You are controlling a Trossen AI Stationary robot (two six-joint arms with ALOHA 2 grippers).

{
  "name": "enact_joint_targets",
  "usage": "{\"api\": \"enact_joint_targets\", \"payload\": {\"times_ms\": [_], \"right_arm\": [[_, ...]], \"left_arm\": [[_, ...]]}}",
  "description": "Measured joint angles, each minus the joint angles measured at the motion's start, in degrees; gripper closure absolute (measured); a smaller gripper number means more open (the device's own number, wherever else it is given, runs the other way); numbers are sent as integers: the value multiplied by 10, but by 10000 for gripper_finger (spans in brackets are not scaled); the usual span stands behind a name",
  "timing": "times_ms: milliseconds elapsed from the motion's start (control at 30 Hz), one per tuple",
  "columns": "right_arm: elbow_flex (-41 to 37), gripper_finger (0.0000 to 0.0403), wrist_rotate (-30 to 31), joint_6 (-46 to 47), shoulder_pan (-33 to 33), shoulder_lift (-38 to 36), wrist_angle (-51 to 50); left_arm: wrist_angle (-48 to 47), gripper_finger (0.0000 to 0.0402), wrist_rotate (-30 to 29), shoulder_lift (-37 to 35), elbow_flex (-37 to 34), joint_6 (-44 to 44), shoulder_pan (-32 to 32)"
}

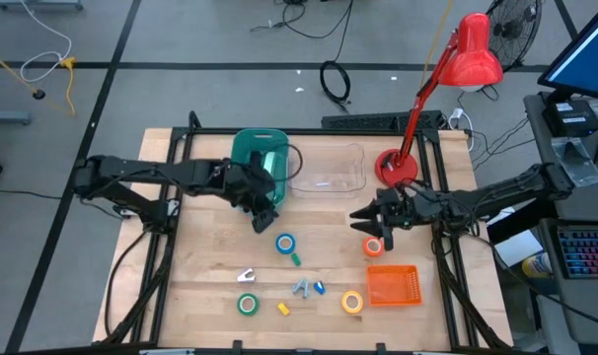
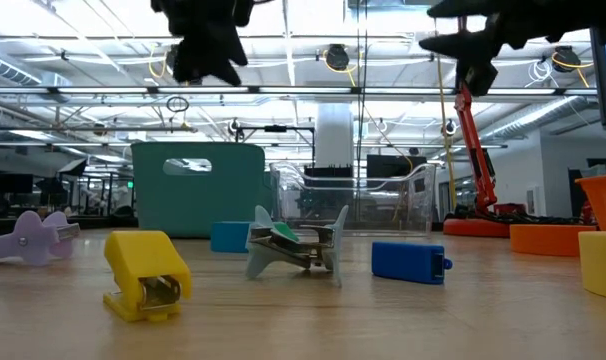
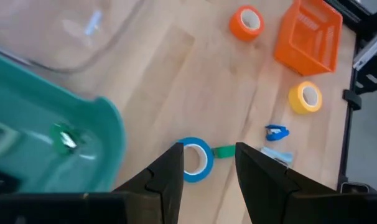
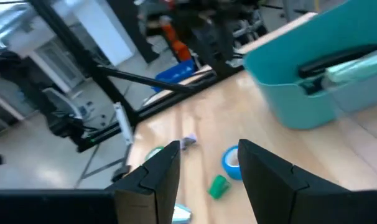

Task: Pick and place Stapler, Stapler remover, tape
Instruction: Put the mini blue stapler into the blue bin

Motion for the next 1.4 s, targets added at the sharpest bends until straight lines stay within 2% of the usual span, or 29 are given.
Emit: {"api": "enact_joint_targets", "payload": {"times_ms": [133,267,433,633,900,1200,1400], "right_arm": [[12,248,1,7,33,33,13],[57,252,-1,8,63,88,1],[150,272,-35,19,83,171,-116],[246,285,-102,58,84,274,-204],[342,285,-145,127,86,383,-290],[448,286,-164,205,101,492,-384],[475,286,-164,295,117,541,-402]], "left_arm": [[86,256,2,-26,-66,-21,-10],[166,256,2,-78,-141,-39,-14],[229,256,-15,-156,-228,-57,-27],[231,256,-49,-241,-299,-85,-41],[226,256,-49,-311,-336,-79,-54],[196,256,-47,-332,-341,-36,-56],[205,256,-45,-345,-340,20,-56]]}}
